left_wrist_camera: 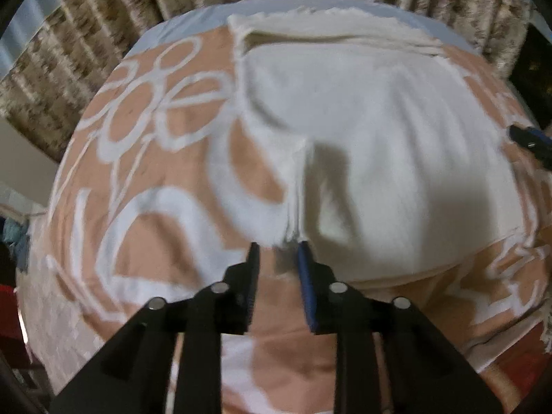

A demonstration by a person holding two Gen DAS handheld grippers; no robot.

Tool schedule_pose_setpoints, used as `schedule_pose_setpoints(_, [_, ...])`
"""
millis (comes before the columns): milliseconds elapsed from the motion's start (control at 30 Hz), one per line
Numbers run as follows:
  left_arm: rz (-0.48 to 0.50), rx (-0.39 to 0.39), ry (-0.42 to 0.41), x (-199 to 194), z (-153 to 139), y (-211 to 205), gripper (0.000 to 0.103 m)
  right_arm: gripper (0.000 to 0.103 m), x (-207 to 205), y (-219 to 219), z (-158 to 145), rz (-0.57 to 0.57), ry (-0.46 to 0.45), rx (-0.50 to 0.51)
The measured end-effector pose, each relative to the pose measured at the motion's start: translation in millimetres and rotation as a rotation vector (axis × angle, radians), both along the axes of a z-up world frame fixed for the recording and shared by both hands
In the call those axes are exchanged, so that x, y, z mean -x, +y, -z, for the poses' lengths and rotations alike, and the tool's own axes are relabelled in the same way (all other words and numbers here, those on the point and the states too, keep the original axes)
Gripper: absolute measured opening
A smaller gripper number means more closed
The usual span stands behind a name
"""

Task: Fold small clothes
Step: 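Grasp the ribbed hem with the left gripper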

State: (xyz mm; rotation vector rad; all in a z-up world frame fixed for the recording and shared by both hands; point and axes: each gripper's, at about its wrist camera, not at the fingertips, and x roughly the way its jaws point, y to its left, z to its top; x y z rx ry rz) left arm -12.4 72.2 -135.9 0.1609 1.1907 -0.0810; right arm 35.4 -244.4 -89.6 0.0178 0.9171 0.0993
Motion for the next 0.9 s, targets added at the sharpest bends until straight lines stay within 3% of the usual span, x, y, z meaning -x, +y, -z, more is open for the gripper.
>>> schedule_pose_setpoints(100, [-0.032,-0.007,0.025,5,2,18,0.03,0.1,2,0,2,-0.009,0.009,0.0])
schedule_pose_setpoints(167, [-0.047,0.009,0.019,8,-2,27,0.052,0.1,4,-1,3,-0.01,0.015,0.0])
schedule_pose_setpoints(367, [0.0,0.082,-0.021,6,-16,21,0.06,0.1,14,-7,6,-0.03,0.027,-0.006])
schedule_pose_setpoints(567, [0.102,0.123,0.018,-7,4,-10,0.061,0.1,19,-15,11,-0.012,0.048,-0.017])
schedule_pose_setpoints(633, [0.115,0.122,0.037,-11,12,-15,0.057,0.1,19,-17,12,-0.006,0.053,-0.032])
schedule_pose_setpoints(667, [0.119,0.128,0.044,-11,14,-17,0.042,0.1,19,-18,12,-0.004,0.055,-0.036])
schedule_pose_setpoints(733, [0.126,0.15,0.071,-14,17,-17,0.026,0.1,20,-18,12,-0.005,0.056,-0.031])
schedule_pose_setpoints(900, [0.152,0.119,0.057,-10,14,-22,0.019,0.1,22,-17,11,-0.013,0.056,-0.026])
